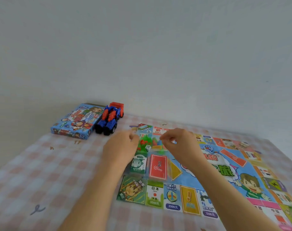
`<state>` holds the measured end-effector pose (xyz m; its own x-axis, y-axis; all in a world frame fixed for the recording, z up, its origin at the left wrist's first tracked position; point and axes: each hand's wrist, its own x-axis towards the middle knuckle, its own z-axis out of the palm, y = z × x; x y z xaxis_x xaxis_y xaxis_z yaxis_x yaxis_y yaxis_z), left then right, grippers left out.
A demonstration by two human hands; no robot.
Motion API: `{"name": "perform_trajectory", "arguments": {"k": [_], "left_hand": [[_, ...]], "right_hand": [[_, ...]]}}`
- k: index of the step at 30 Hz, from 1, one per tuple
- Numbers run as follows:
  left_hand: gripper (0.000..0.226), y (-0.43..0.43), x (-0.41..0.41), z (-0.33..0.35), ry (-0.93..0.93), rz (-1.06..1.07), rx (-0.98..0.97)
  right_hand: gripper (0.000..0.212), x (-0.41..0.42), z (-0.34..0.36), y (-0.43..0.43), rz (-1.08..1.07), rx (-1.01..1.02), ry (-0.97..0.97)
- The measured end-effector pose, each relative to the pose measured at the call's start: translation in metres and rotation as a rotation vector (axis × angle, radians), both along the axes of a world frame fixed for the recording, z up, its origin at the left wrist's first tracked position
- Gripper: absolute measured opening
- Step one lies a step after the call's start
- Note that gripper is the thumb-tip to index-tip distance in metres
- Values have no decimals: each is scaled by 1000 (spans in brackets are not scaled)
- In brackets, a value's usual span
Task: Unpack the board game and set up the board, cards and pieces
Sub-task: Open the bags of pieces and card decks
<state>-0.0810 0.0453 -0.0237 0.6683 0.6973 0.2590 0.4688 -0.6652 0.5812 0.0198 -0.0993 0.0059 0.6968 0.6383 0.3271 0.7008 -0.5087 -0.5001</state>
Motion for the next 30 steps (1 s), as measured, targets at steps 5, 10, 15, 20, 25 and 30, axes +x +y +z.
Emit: {"name": "perform_trajectory", "arguments": {"k": [5, 10, 15, 20, 25, 30], "left_hand": [[11, 12, 1, -4, -197, -26, -14], [13, 8, 5, -4, -284, -145, -5], [17, 11, 7, -10, -233, -179, 12], [13, 10, 8, -13, -203, -151, 3], [13, 10, 6, -12, -193, -146, -4], [11, 10, 6, -12, -179, -130, -17]], "right_hand": [[14, -4, -1, 26, 105, -107, -25], [13, -8, 7, 43, 147, -295, -89], [10, -8, 9, 50, 180, -341, -97], [13, -9, 12, 51, 195, -362, -99], [19, -10, 17, 52, 224, -388, -60], [18, -5, 13, 48, 212, -251, 44]]}}
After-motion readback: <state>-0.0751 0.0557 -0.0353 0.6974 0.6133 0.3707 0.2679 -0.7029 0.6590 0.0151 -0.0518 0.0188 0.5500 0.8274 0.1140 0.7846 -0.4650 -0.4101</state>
